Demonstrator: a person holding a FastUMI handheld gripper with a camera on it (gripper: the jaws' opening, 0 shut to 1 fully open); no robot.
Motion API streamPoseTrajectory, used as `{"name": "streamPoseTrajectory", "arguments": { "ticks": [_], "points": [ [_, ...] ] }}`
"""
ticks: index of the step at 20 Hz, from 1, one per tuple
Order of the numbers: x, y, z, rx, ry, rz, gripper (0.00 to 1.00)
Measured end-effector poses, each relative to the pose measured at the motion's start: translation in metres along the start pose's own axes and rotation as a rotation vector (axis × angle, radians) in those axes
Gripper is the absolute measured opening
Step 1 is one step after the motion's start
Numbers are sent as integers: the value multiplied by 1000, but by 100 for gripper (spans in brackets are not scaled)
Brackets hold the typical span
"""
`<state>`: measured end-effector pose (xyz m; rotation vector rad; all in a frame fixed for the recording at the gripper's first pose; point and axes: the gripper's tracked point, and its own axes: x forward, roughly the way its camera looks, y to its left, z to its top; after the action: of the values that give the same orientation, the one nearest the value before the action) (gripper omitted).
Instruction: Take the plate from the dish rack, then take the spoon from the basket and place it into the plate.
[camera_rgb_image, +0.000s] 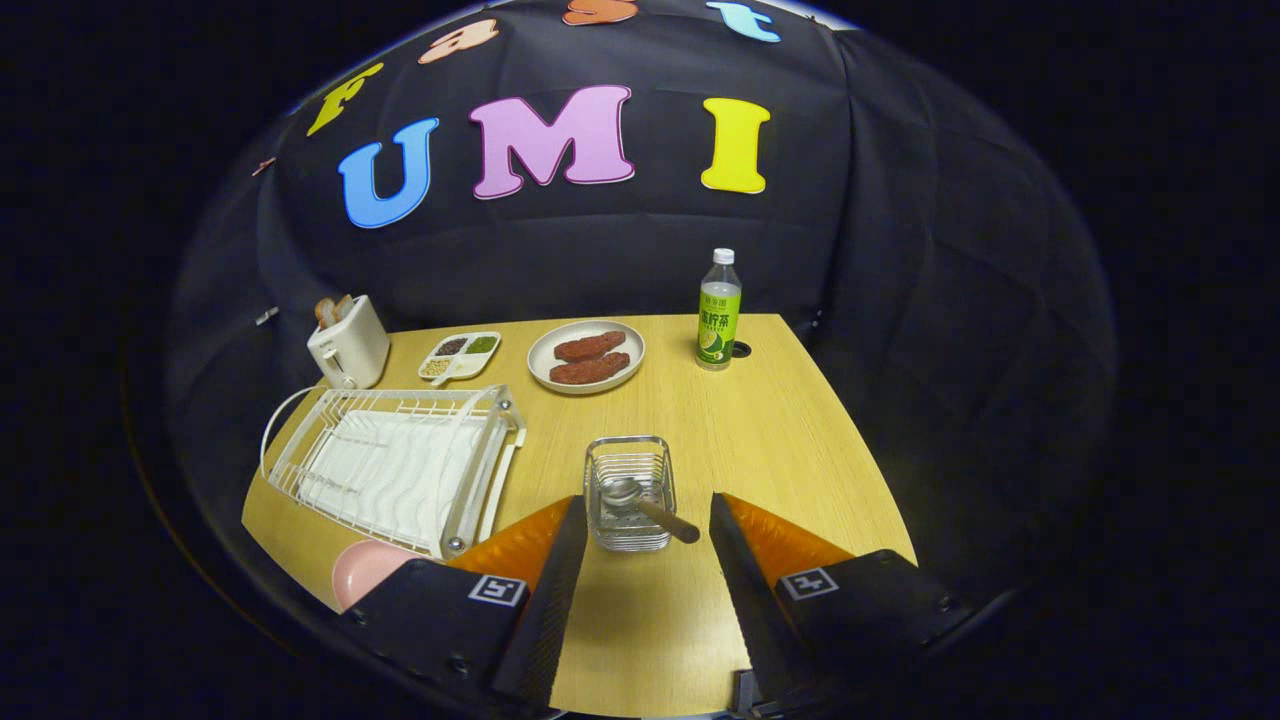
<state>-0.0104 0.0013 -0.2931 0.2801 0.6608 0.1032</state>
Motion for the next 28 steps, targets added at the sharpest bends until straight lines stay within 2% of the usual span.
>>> {"name": "streamPoseTrajectory", "arguments": {
  "ticks": [6, 9, 11, 13, 14, 18, 24, 28],
  "points": [
    [43, -3, -28, -79, 99, 45, 73],
    [51, 0, -33, -125, 112, 49, 59],
    [54, 0, -40, -131, 140, 40, 46],
    [53, 7, -48, -107, 182, 70, 27],
    [52, 17, -46, -91, 182, 99, 23],
    [55, 18, -46, -128, 183, 78, 10],
    [37, 13, -27, -64, 173, 85, 9],
    [4, 6, -4, -43, 137, 84, 9]
  ]
}}
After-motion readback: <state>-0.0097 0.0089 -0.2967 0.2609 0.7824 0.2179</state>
